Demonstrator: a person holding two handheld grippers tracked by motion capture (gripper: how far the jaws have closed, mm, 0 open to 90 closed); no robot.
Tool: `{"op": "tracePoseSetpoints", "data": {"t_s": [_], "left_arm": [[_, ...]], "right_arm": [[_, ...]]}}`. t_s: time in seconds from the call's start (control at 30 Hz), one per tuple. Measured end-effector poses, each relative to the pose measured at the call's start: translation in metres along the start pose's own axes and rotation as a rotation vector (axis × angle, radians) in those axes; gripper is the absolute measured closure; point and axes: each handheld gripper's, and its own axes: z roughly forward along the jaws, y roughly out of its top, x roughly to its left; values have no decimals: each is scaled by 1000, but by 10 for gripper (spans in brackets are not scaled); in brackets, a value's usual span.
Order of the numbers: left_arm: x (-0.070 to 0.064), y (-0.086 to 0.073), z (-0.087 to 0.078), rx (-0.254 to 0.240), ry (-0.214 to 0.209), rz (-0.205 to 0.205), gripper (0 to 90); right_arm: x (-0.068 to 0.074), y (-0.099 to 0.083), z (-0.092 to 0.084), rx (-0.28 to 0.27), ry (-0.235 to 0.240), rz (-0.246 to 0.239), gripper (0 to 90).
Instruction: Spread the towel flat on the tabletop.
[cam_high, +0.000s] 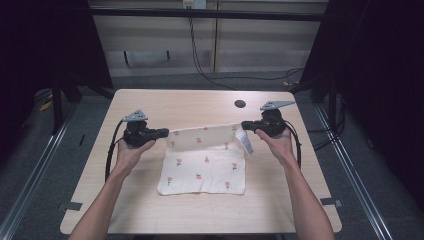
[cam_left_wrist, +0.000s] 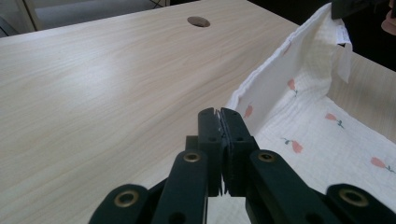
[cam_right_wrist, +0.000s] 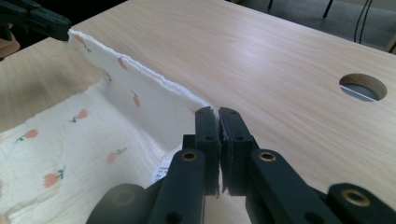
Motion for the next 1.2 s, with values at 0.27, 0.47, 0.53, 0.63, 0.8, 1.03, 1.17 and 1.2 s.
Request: {"op": "tracePoseSetpoints", "data": {"t_s": [0.27, 0.47, 0.53, 0.63, 0.8, 1.03, 1.17, 1.2], "left_arm": [[7, -2, -2, -5, 20, -25, 787], [3, -9, -16, 9, 12, -5, 734], [-1, -11, -20, 10, -12, 5, 722], [-12, -15, -20, 44, -30, 37, 723], [-35, -23, -18, 114, -82, 96, 724], [-57, -51, -28, 188, -135, 106, 716], [-63, -66, -22, 229, -149, 107, 671], [-65, -68, -20, 232, -149, 106, 667]], "right_arm": [[-7, -1, -3, -8, -79, 24, 758], [5, -1, -17, 12, -78, -26, 741], [10, -5, -21, 20, -75, -29, 726], [28, -19, -23, 40, -35, -47, 712], [56, -43, -22, 80, 38, -64, 711], [86, -74, -19, 163, 87, -87, 638], [94, -91, -10, 201, 102, -93, 611], [94, -96, -7, 206, 108, -82, 605]]}}
